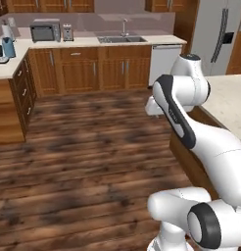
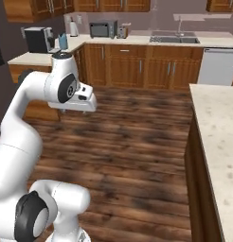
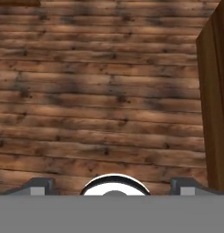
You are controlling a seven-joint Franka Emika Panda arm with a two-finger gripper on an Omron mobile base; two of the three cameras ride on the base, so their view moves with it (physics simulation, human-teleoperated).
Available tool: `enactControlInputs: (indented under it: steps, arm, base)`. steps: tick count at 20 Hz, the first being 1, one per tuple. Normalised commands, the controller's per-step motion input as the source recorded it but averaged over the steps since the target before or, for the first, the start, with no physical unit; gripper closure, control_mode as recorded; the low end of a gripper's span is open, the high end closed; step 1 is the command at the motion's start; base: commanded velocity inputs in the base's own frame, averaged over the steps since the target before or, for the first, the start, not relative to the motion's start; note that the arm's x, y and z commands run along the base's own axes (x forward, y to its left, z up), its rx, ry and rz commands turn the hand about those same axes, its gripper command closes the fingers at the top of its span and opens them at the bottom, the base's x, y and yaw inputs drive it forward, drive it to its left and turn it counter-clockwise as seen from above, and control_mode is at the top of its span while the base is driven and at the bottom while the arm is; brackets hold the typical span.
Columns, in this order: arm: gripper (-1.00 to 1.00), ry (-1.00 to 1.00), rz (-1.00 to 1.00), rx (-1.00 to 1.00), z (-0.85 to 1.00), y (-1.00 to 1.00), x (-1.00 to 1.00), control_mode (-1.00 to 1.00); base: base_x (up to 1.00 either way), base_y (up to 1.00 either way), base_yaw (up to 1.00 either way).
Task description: Navigate to the toaster.
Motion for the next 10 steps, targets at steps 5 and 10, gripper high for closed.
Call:
enactControlInputs:
  steps: [5,10]
  arm:
    - [-1.00,0.00,0.00,0.00,0.00,0.00,0.00,1.00]
    - [-1.00,0.00,0.00,0.00,0.00,0.00,0.00,1.00]
  base:
    - [0.99,0.48,0.00]
    - [0.98,0.61,0.00]
